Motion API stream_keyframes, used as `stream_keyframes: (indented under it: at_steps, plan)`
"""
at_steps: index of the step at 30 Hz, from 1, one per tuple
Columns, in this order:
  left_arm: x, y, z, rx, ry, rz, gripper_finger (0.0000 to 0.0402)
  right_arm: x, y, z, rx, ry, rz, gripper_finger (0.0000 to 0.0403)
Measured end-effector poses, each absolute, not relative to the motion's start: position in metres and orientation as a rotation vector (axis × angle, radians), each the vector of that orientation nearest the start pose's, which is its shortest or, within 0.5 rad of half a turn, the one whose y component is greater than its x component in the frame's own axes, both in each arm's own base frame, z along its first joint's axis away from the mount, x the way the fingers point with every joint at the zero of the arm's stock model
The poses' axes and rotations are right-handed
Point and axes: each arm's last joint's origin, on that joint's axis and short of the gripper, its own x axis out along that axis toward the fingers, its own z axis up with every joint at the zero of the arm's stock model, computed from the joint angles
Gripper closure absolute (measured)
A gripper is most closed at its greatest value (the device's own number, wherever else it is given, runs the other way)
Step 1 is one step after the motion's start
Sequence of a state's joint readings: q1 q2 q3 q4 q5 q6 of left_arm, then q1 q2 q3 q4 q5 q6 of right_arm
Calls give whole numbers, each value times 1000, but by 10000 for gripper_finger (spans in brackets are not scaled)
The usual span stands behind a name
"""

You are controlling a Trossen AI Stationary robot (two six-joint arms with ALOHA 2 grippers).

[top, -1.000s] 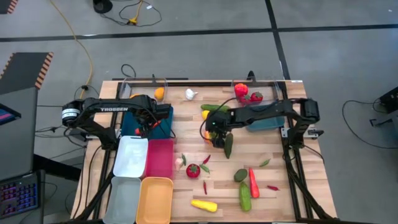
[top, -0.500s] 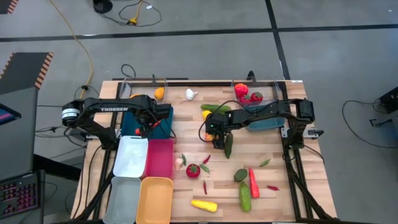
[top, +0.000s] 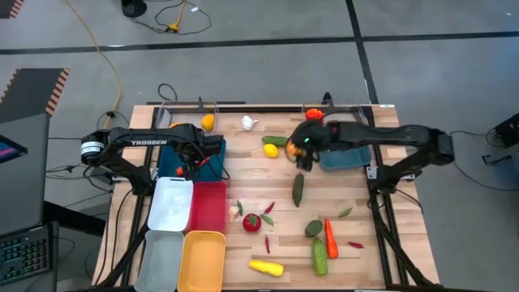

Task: Sort produce into baskets
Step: Put the orange tomato into the right transparent bin

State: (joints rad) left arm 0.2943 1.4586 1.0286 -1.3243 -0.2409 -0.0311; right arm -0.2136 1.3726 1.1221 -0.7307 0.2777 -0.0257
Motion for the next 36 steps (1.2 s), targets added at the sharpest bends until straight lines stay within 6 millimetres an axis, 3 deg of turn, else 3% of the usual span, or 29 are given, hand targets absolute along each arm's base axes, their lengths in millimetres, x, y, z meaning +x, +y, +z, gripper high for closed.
stream_keyframes:
  at_steps: [6,14,25,36]
  plan:
    - [209,71,224,-69,1764,417,157,220,-97,309,-36,959,-693,36]
    - [209,71,224,-80,1761,430,157,186,-137,312,47,1006,-874,35]
    - [210,69,224,-132,1757,393,157,181,-177,283,161,1161,-971,35]
    - [210,69,228,-127,1758,378,157,189,-191,250,120,1400,-860,32]
